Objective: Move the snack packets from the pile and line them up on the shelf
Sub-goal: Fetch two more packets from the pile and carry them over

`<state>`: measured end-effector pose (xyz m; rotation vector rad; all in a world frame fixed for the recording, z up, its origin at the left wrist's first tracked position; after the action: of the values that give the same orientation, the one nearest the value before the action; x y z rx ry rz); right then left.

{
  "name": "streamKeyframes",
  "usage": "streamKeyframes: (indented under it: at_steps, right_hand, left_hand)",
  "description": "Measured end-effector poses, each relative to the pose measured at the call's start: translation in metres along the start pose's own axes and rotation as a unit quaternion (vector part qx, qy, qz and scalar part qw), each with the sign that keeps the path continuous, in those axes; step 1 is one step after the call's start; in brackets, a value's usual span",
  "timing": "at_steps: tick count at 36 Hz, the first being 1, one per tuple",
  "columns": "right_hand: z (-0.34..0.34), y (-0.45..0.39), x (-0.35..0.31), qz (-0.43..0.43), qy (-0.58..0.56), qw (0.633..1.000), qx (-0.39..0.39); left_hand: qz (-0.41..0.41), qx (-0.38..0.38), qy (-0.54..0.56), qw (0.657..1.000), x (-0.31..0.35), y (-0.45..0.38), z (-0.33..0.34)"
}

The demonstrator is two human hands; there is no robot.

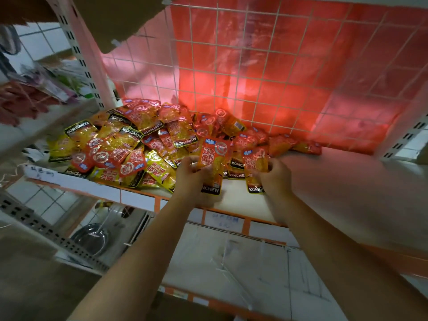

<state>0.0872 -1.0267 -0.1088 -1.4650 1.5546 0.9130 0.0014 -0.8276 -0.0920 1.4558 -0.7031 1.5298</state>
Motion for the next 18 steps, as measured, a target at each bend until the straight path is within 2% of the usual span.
streamKeyframes:
  at_steps: [4, 13, 18]
  right_hand:
    - [-0.030, 0.009, 0.003, 0.021, -0.072, 0.997, 0.008]
    - [-0.132, 0.015, 0.020, -0.028, -0.146, 0.989, -0.005]
    - [-0.202, 0.012, 0.054, -0.016, -0.165, 0.986, -0.004]
  left_hand:
    - [0.003, -0.033, 0.011, 0.999, -0.004, 0.011, 0.038]
    - [0.017, -0.088, 0.000, 0.996, -0.022, 0.048, 0.131]
    - [-0.002, -0.075, 0.007, 0.997, -0.041, 0.076, 0.199]
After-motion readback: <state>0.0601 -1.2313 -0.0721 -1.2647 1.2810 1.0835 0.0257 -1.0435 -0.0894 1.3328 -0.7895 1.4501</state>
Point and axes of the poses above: each hand's wrist, its own y-axis away from the middle knuckle, its own z-axis out of the palm, x = y × z, the point moved 5 cm from there along -y, towards the middle knuckle, and after that the axes turned 3 degrees about -z, right-handed, at the moved point
